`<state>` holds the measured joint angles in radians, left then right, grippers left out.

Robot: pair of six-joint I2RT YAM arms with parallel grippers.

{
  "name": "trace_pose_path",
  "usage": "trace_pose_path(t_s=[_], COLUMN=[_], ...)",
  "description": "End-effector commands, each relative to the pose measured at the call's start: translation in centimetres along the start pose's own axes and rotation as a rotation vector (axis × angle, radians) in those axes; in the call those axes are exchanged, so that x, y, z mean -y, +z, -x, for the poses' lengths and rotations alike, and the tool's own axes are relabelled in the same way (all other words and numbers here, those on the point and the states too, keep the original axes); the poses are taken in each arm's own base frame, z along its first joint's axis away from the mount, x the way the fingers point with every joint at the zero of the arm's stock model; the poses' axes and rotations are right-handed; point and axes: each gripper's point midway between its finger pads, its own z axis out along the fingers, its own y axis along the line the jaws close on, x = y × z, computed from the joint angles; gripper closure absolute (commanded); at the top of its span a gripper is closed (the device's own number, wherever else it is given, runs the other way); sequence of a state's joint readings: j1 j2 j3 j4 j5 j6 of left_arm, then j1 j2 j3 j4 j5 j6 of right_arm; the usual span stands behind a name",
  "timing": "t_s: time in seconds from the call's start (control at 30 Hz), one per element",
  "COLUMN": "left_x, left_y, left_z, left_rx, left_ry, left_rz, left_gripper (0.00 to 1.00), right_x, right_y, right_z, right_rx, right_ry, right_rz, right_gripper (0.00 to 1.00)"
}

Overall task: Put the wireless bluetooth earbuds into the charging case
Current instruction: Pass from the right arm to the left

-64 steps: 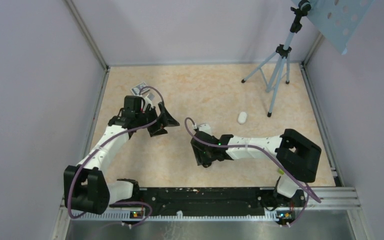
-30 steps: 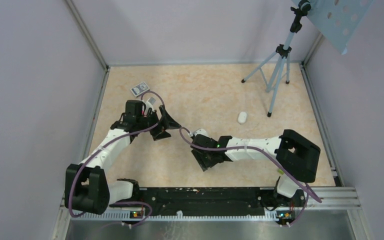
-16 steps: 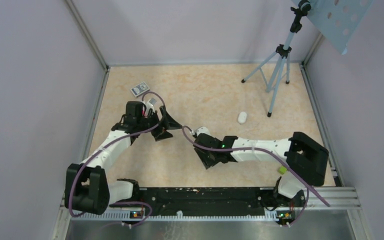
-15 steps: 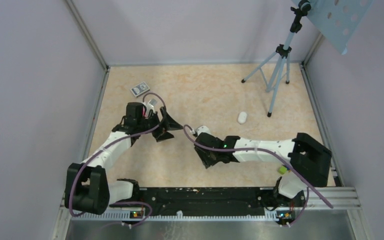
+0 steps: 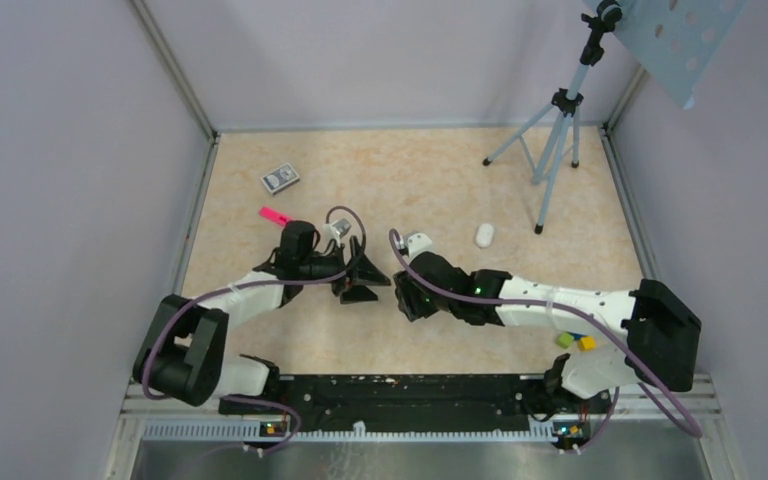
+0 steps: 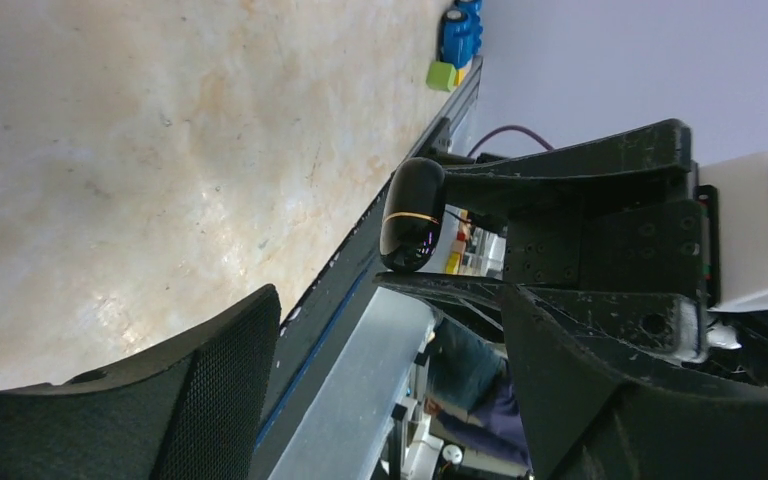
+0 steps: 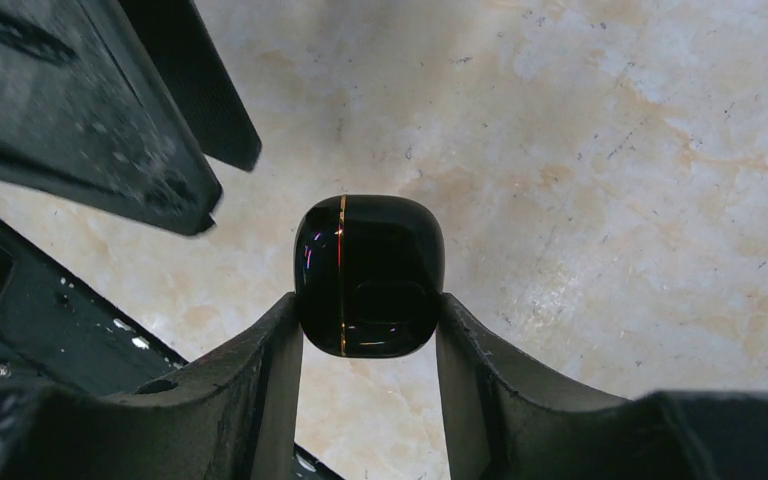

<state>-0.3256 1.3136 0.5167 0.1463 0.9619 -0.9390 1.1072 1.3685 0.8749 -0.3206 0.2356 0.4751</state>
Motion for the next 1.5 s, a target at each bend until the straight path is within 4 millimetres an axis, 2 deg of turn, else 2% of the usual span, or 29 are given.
trace_pose_path(t_s=[0.0,0.4,0.53,0.7,0.73,0.8,0.87,0.93,1.03,1.1,1.2,1.27,1.4,1.47], left_x=[2.0,3.1,3.4,3.6,3.5,3.5,3.6,3.8,4.2,4.5,5.6,6.6,9.1,10.2], left_y=[1.3,4.2,4.7,5.0,5.0,5.1,5.0,5.0,4.9,4.7,4.3,3.9,2.9,2.7], left_z=[-0.1,-0.4,-0.4,-0.6,-0.6,-0.7,-0.7,-0.6,-0.6,-0.5,-1.0,-1.4,-1.7,-1.4], left_rx=[-0.059,-0.084,-0.09,-0.103,-0.106,-0.115,-0.115,-0.11,-0.117,-0.131,-0.199,-0.227,-0.242,-0.239], left_ry=[0.098,0.092,0.092,0.097,0.094,0.086,0.08,0.086,0.113,0.144,0.212,0.256,0.356,0.388], left_rz=[-0.072,-0.084,-0.099,-0.1,-0.097,-0.095,-0.097,-0.096,-0.11,-0.125,-0.182,-0.228,-0.313,-0.333], left_gripper=[0.17,0.33,0.48,0.56,0.59,0.74,0.86,0.99,1.0,1.0,1.0,1.0,1.0,1.0], right_x=[-0.4,-0.2,-0.3,-0.1,-0.2,-0.3,-0.4,-0.4,-0.4,-0.7,0.1,1.3,3.5,3.8], right_y=[-0.4,-0.7,-0.7,-0.8,-0.8,-0.8,-0.9,-1.2,-2.0,-3.3,-5.7,-7.7,-9.6,-10.5], right_z=[1.9,2.5,2.6,2.6,2.5,2.5,2.5,2.6,3.3,4.0,5.3,6.4,6.7,7.7], right_rx=[0.062,0.082,0.083,0.087,0.085,0.082,0.08,0.082,0.084,0.088,0.125,0.187,0.244,0.311], right_ry=[0.03,0.044,0.043,0.046,0.045,0.047,0.052,0.067,0.101,0.111,0.172,0.235,0.375,0.427], right_rz=[0.019,0.011,0.016,0.009,0.011,0.025,0.039,0.064,0.134,0.207,0.326,0.393,0.482,0.553], right_gripper=[0.59,0.59,0.59,0.59,0.59,0.59,0.57,0.45,0.26,0.19,0.17,0.16,0.16,0.16])
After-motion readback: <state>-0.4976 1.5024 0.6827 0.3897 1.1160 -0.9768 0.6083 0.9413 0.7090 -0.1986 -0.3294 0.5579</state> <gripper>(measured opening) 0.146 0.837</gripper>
